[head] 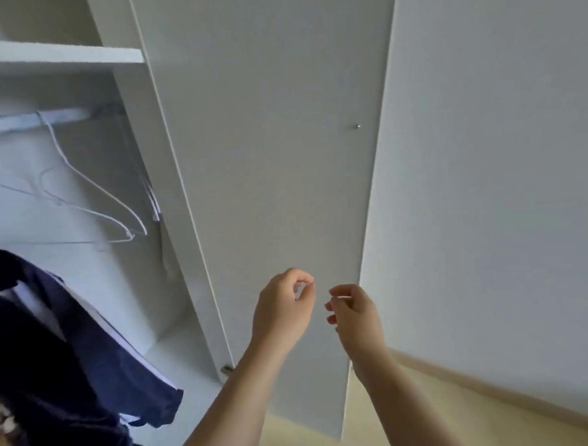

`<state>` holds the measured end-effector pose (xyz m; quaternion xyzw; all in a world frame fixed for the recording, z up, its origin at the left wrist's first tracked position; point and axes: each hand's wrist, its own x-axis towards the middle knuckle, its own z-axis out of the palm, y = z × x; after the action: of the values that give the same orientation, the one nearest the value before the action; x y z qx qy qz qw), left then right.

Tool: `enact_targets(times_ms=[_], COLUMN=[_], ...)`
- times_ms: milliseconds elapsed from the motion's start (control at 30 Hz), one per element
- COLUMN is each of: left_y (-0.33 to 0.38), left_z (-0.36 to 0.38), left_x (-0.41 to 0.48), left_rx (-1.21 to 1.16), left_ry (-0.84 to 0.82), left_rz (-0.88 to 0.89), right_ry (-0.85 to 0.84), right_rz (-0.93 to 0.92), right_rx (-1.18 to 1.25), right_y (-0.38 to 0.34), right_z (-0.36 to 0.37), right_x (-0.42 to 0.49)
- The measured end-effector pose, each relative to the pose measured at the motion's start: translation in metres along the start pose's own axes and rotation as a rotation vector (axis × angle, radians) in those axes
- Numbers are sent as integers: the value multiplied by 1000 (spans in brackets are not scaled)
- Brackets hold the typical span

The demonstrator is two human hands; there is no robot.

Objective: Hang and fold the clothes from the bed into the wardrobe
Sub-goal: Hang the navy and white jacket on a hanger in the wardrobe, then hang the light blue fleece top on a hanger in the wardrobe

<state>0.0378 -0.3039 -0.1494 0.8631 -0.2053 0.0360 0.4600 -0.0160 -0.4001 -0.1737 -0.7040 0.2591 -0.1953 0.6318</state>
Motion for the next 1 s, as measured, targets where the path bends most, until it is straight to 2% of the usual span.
enact_targets(times_ms=[233,667,767,900,1000], left_y=[107,300,341,399,433], left_z=[138,410,473,546,579], left_x=[-66,-235,-278,-334,-370], left_rx=[-153,-195,-219,-203,-191], left_ry=[-317,-1012,-1180,-1312,-1444], left_rz=[109,456,496,568,597], right_ry=[305,1108,1253,1405,1502], right_rz=[121,315,347,402,424], right_rx=[78,204,230,274,305], right_y=[41,138,162,181,189], right_z=[-181,-492,-560,-647,-692], right_x=[-46,-168,-191,-224,-249])
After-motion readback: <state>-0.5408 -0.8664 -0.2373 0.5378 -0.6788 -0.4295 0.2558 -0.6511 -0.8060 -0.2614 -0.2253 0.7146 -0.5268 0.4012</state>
